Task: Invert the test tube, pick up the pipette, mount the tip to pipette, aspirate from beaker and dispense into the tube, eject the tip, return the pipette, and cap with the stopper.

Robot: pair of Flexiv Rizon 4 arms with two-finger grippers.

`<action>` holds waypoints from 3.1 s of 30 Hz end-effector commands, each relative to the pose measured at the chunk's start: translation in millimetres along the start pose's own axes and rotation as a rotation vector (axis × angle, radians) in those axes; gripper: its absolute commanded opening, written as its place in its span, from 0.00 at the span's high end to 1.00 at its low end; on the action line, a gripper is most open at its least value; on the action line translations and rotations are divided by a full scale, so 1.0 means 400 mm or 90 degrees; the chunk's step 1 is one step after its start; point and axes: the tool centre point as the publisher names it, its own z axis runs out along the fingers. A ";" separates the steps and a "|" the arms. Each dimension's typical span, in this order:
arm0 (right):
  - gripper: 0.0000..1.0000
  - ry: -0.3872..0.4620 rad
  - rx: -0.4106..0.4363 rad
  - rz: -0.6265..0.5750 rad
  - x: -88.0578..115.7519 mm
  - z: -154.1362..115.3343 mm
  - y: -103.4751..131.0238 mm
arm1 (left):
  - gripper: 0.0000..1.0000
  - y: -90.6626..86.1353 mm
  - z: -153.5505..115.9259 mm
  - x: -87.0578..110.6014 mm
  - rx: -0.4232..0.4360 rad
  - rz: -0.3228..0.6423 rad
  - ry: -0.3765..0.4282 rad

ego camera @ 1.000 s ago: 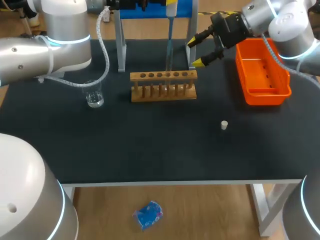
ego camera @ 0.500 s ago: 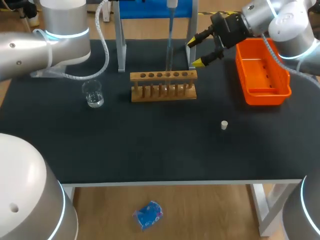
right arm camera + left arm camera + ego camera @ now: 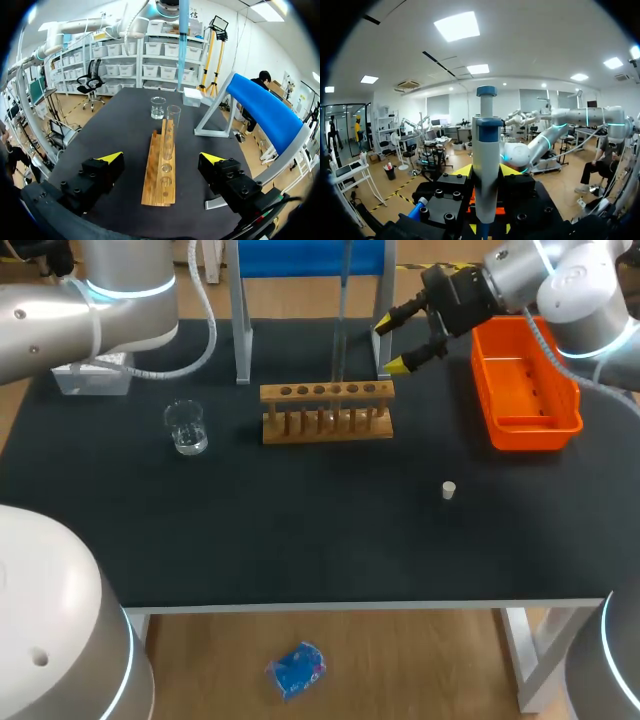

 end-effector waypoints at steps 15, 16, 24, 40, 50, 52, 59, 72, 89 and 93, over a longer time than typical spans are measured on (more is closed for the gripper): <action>0.00 0.000 0.001 0.000 -0.001 0.001 -0.001 | 1.00 -0.053 0.001 0.025 -0.009 -0.009 -0.003; 0.00 0.000 0.001 0.000 -0.001 0.001 -0.001 | 1.00 -0.055 0.002 0.029 -0.009 -0.008 -0.002; 0.00 0.000 0.001 0.000 -0.001 0.001 -0.001 | 1.00 -0.081 0.029 0.081 -0.007 0.000 0.007; 0.00 -0.024 -0.077 -0.026 0.069 -0.142 0.037 | 1.00 -0.136 0.096 0.226 -0.007 0.015 0.018; 0.00 -0.044 -0.178 -0.024 0.184 -0.223 0.090 | 1.00 -0.125 0.085 0.346 -0.009 0.022 0.021; 0.00 -0.039 -0.212 -0.020 0.216 -0.231 0.099 | 1.00 -0.115 0.080 0.370 -0.010 0.022 0.019; 0.00 -0.023 -0.271 -0.009 0.320 -0.246 0.126 | 1.00 -0.059 0.073 0.456 -0.010 0.023 0.021; 0.00 -0.007 -0.285 -0.013 0.346 -0.249 0.137 | 1.00 -0.043 0.074 0.473 -0.008 0.022 0.023; 0.00 0.016 -0.334 0.022 0.402 -0.241 0.115 | 1.00 0.017 0.082 0.523 -0.005 0.022 0.052; 0.00 0.005 -0.350 0.018 0.430 -0.243 0.118 | 1.00 0.044 0.085 0.548 -0.003 0.025 0.057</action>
